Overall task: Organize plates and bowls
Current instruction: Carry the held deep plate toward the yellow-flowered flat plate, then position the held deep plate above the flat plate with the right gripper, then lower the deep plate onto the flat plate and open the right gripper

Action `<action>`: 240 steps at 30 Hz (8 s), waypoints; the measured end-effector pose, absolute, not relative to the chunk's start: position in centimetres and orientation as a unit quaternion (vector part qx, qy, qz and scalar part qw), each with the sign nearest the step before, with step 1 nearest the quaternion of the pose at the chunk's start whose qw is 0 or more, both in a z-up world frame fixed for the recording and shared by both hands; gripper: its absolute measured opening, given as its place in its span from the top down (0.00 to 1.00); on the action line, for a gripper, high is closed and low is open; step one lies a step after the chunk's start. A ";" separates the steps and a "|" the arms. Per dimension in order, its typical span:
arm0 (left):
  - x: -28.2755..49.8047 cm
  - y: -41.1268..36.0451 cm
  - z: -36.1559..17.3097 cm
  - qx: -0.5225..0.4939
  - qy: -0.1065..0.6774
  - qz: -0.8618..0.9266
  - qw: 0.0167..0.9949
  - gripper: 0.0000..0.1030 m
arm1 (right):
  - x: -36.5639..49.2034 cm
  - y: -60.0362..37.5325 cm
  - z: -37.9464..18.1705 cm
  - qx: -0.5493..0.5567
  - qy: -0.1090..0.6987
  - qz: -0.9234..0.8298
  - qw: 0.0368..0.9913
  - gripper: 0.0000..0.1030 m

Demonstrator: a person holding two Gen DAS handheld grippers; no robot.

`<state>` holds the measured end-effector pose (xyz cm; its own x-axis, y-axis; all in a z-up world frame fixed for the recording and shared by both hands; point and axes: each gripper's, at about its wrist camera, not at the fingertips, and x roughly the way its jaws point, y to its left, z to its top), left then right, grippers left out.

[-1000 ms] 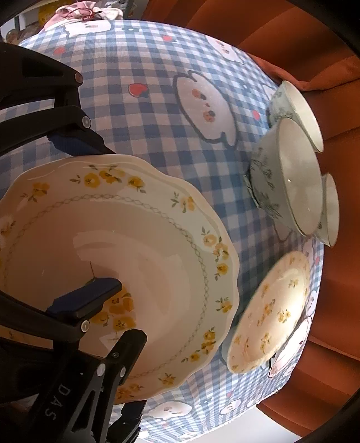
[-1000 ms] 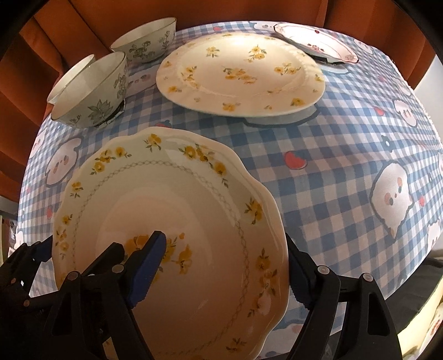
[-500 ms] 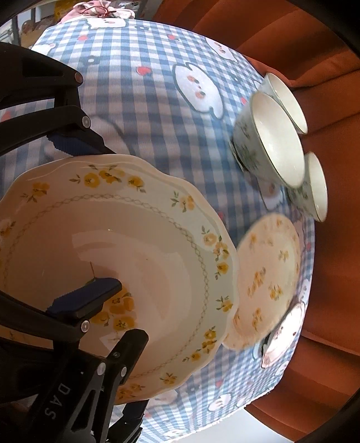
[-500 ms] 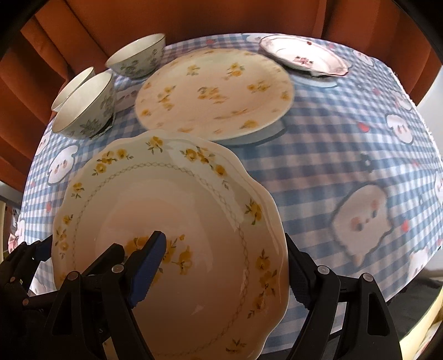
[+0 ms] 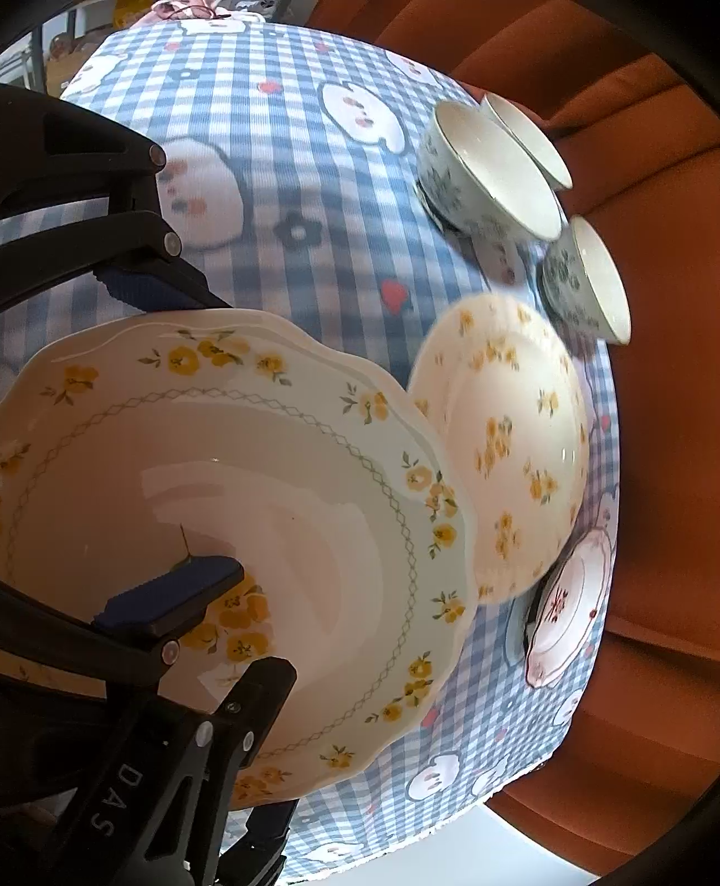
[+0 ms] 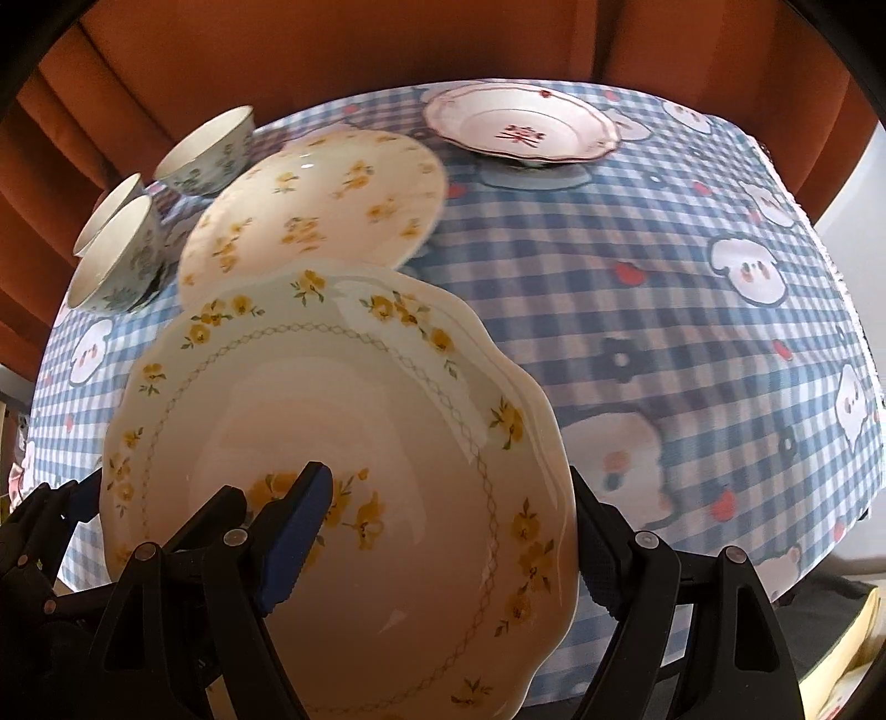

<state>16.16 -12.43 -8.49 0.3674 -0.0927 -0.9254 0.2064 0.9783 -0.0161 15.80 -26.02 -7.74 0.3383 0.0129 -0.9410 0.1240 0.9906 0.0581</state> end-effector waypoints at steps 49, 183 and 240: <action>18.0 -17.0 -8.1 0.038 0.551 -0.103 0.828 0.10 | 15.8 -33.2 -6.7 0.057 0.554 -0.088 0.826 0.12; 20.8 -7.2 -2.4 0.000 0.535 -0.086 0.841 0.29 | 19.7 -22.8 -2.3 0.089 0.545 -0.034 0.833 0.36; 17.0 -24.5 -10.0 -0.108 0.606 -0.009 0.788 0.26 | 18.6 -40.4 -7.6 0.006 0.609 0.035 0.792 0.36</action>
<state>16.98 -24.55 -9.95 0.2653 -0.1461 -0.9530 -0.1162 0.9764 -0.1820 18.59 -40.44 -7.57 0.2558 0.0630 -0.9647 -0.0484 0.9975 0.0523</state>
